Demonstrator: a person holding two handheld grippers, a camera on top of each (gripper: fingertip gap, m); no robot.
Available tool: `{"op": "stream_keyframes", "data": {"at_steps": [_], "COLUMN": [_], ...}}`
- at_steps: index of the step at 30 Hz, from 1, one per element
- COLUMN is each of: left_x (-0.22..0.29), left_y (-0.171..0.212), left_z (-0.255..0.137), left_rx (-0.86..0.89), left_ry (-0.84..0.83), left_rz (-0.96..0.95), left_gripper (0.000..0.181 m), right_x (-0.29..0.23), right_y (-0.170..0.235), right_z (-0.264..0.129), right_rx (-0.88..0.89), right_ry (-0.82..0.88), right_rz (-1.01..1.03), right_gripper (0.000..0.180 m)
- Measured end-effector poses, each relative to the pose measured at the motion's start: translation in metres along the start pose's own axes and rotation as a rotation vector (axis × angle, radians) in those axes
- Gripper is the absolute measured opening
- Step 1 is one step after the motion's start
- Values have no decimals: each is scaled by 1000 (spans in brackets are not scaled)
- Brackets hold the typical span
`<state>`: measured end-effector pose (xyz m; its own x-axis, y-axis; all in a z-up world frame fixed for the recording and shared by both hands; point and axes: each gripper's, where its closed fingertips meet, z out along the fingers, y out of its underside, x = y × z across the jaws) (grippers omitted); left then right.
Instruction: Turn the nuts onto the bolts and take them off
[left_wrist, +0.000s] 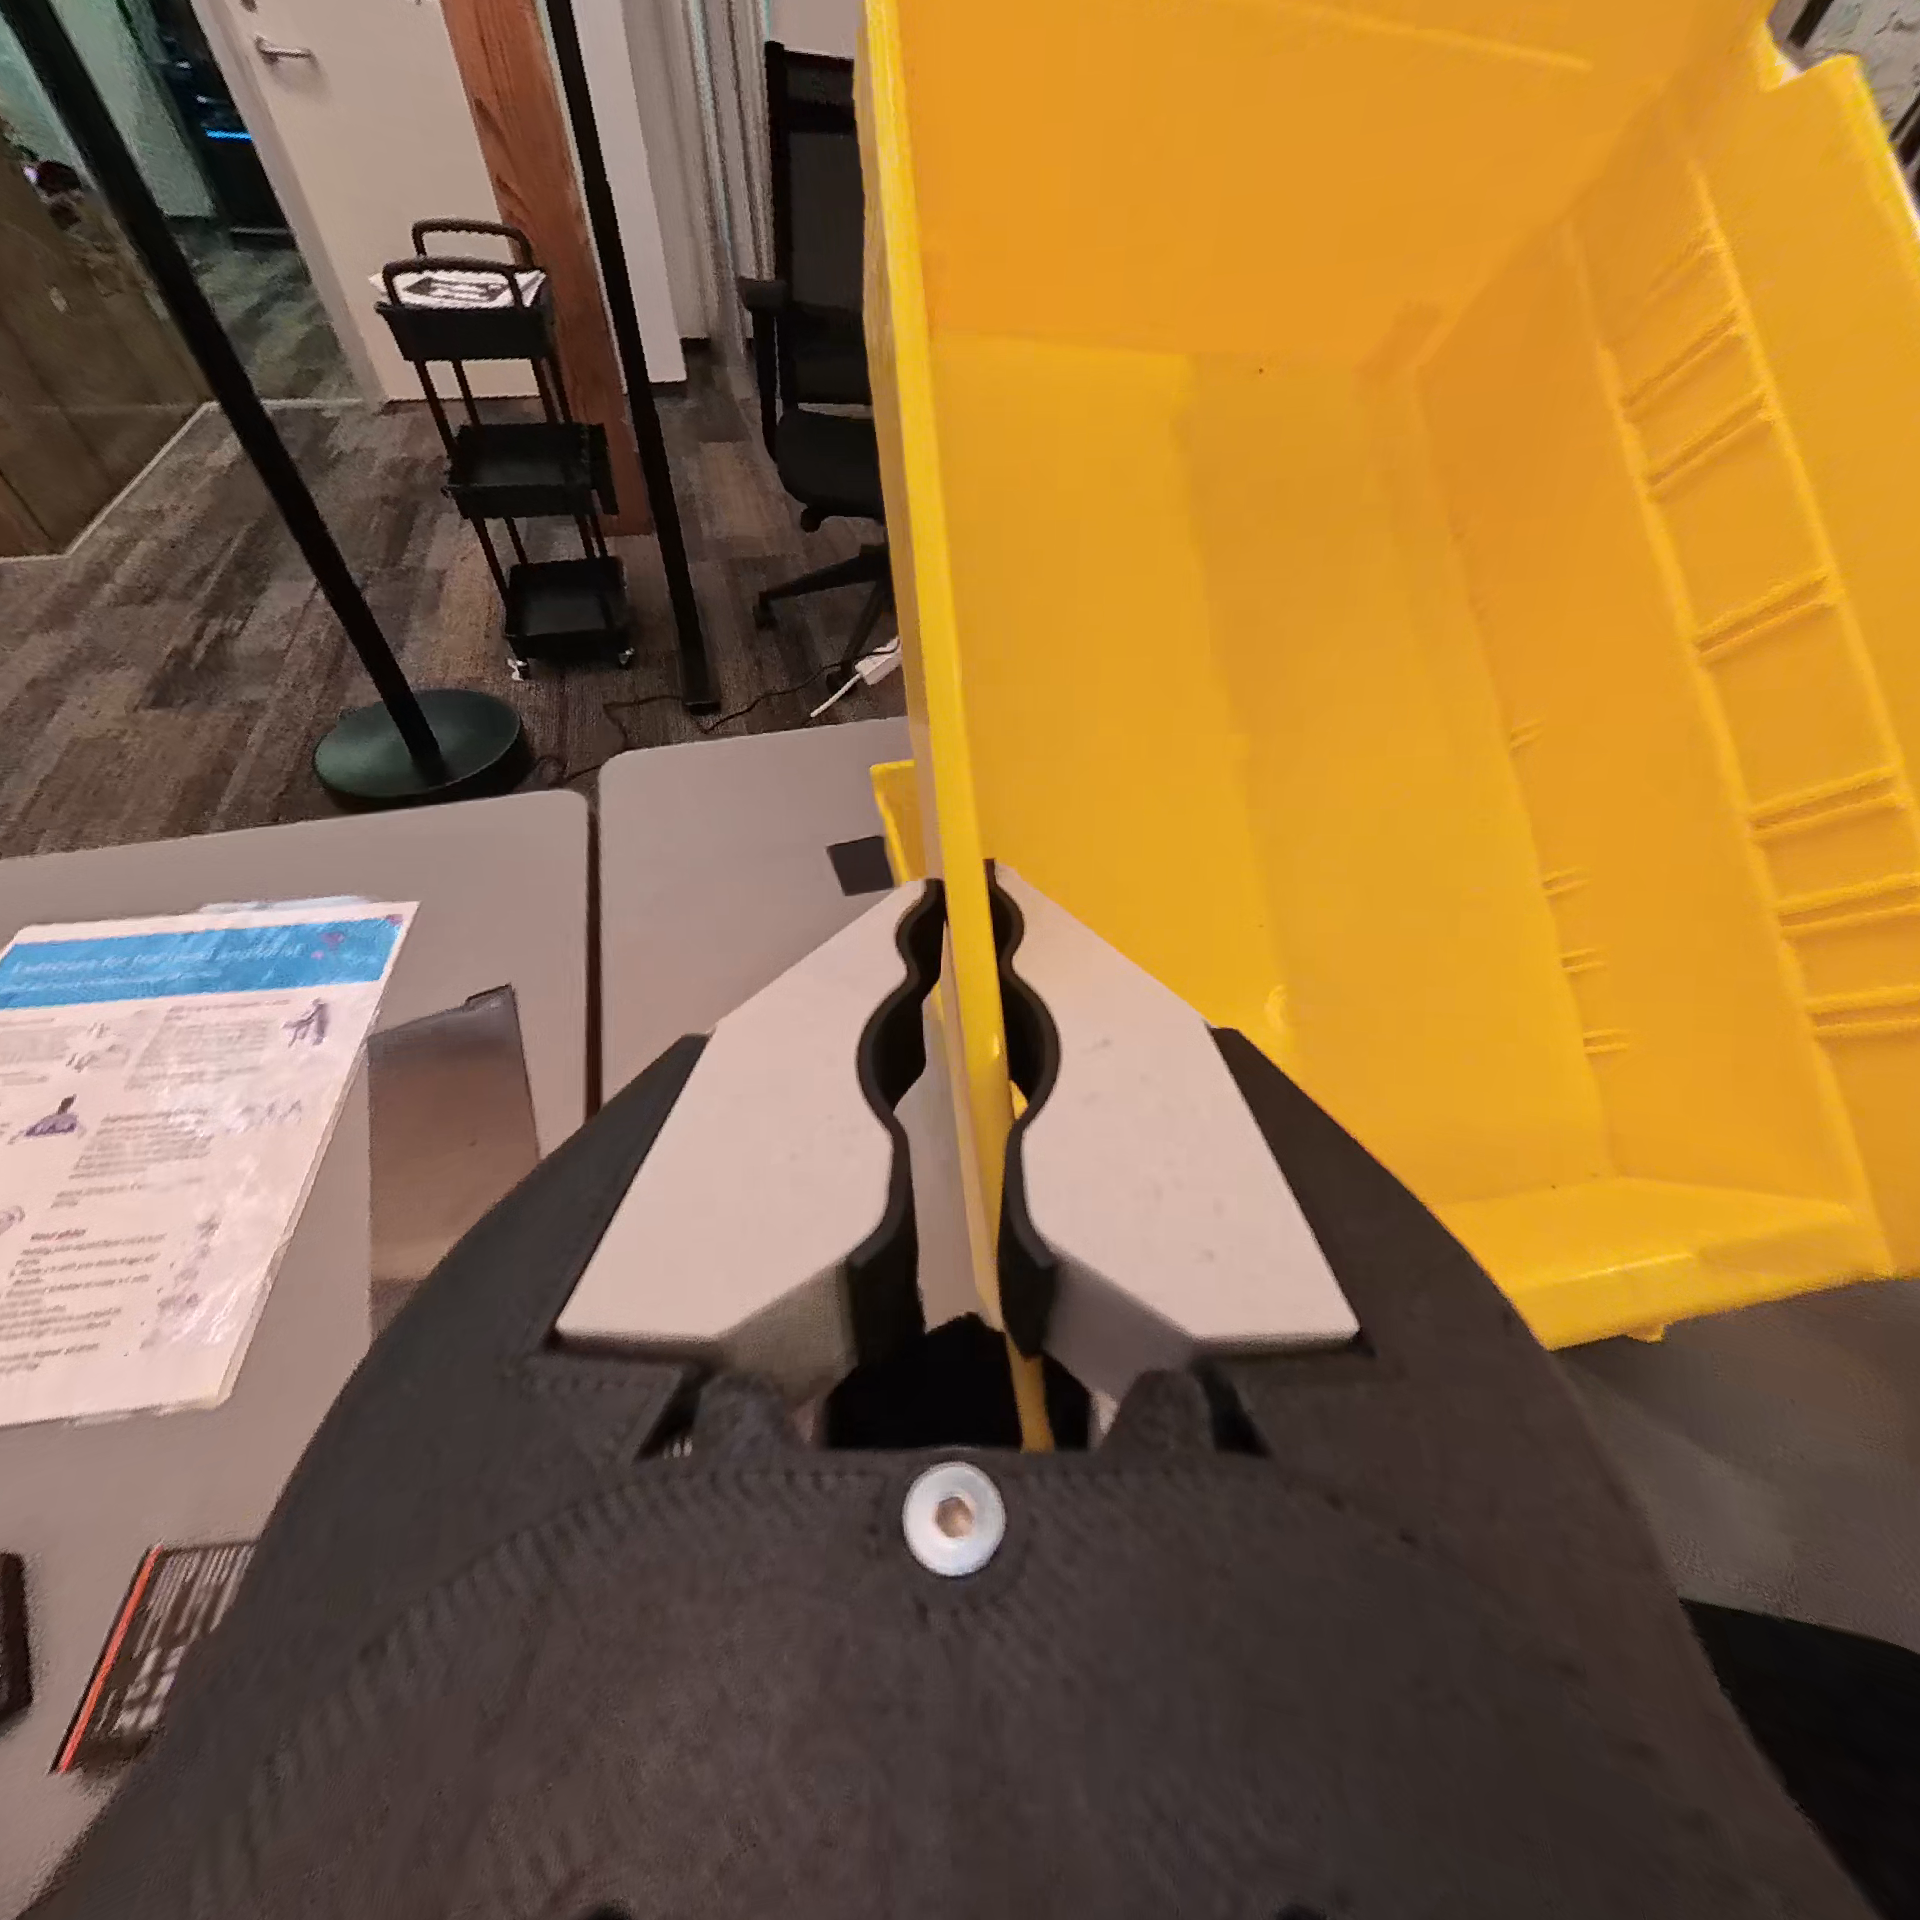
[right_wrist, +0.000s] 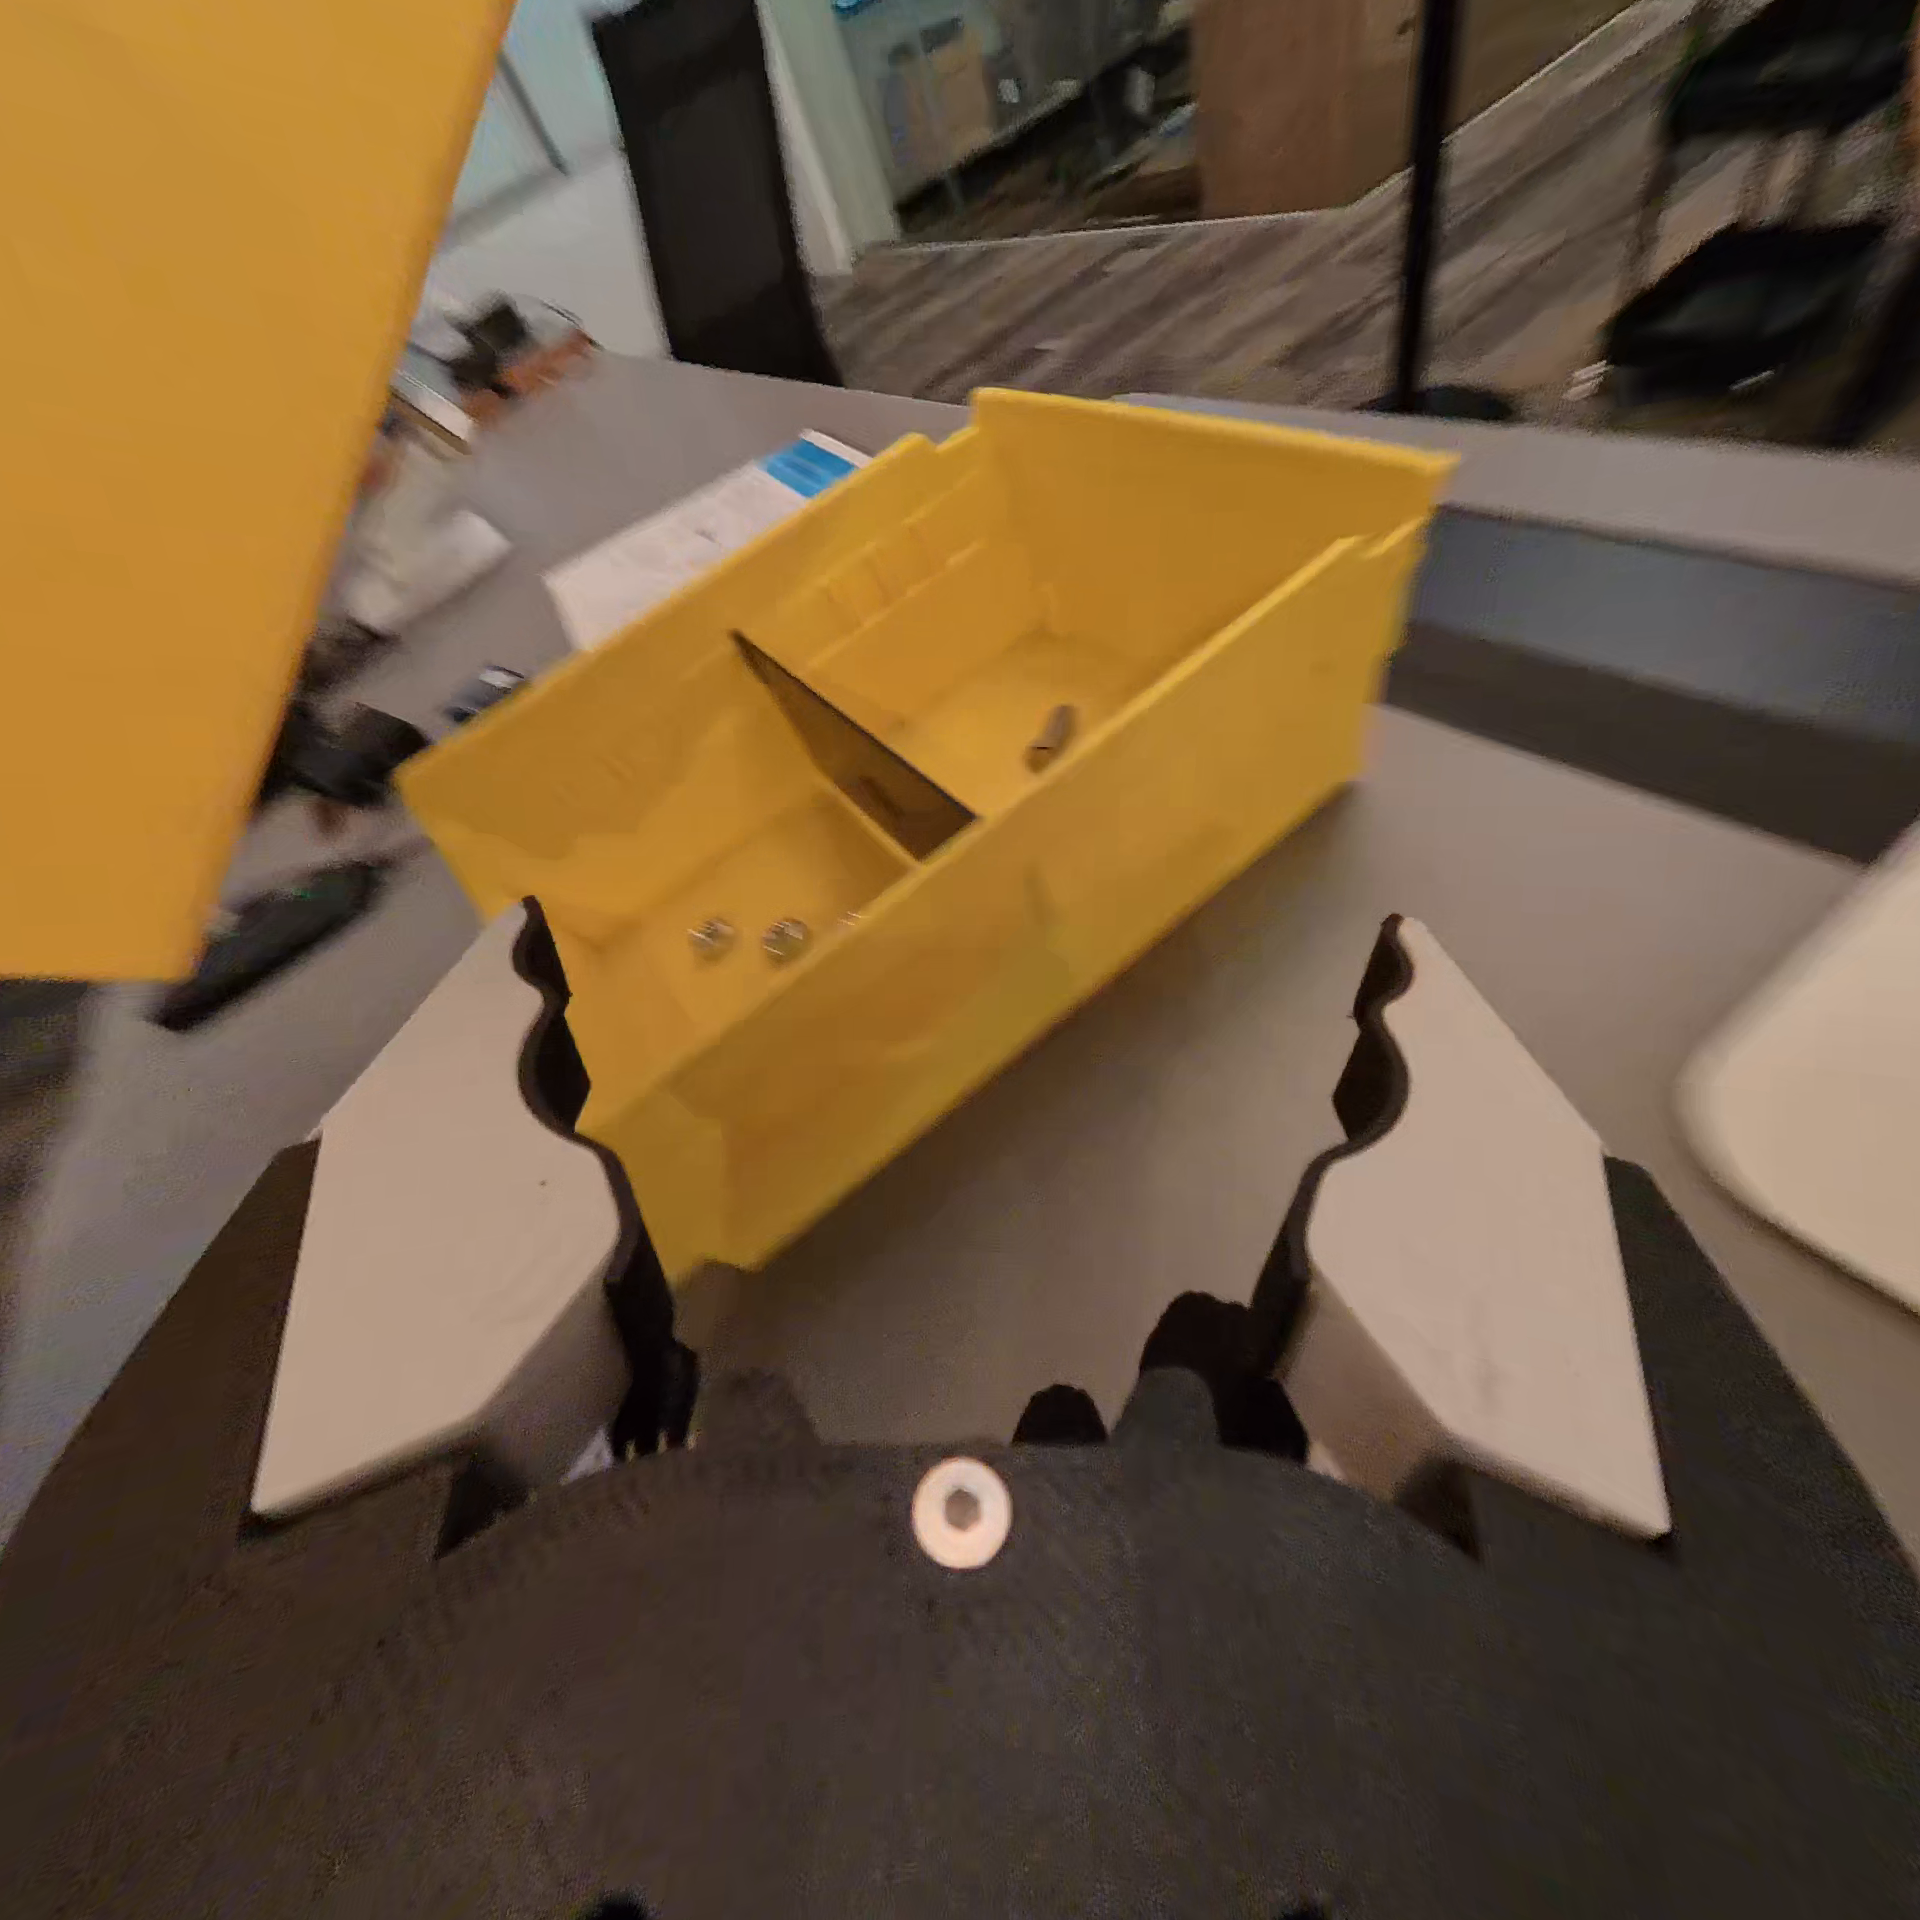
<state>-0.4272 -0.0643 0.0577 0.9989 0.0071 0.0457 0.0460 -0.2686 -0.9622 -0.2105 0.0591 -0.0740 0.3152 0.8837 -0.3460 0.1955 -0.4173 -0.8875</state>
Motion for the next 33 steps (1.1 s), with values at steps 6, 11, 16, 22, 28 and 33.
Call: {"op": "stream_keyframes", "data": {"at_steps": [6, 11, 16, 22, 28, 33], "left_x": [50, 99, 145, 209, 298, 373], "left_y": [-10, -13, -14, -12, 9, 40], "left_z": [24, 42, 52, 71, 109, 144], "left_rx": [-5, -34, -65, -100, -157, -224], "left_ry": [91, 163, 215, 293, 408, 498], "left_rz": [38, 91, 149, 177, 217, 247], "left_gripper": [4, 4, 4, 4, 4, 4], "right_x": [43, 61, 66, 68, 63, 47], "right_y": [-10, -4, -6, -14, -38, -38], "right_z": [-77, -121, -163, -242, -359, -418], "right_rx": [-61, -93, -79, 17, 410, 652], "right_ry": [292, 377, 416, 433, 339, 268], "right_rz": [-315, -377, -398, -331, -40, 71], "right_gripper": [147, 148, 147, 138, 136, 146]}}
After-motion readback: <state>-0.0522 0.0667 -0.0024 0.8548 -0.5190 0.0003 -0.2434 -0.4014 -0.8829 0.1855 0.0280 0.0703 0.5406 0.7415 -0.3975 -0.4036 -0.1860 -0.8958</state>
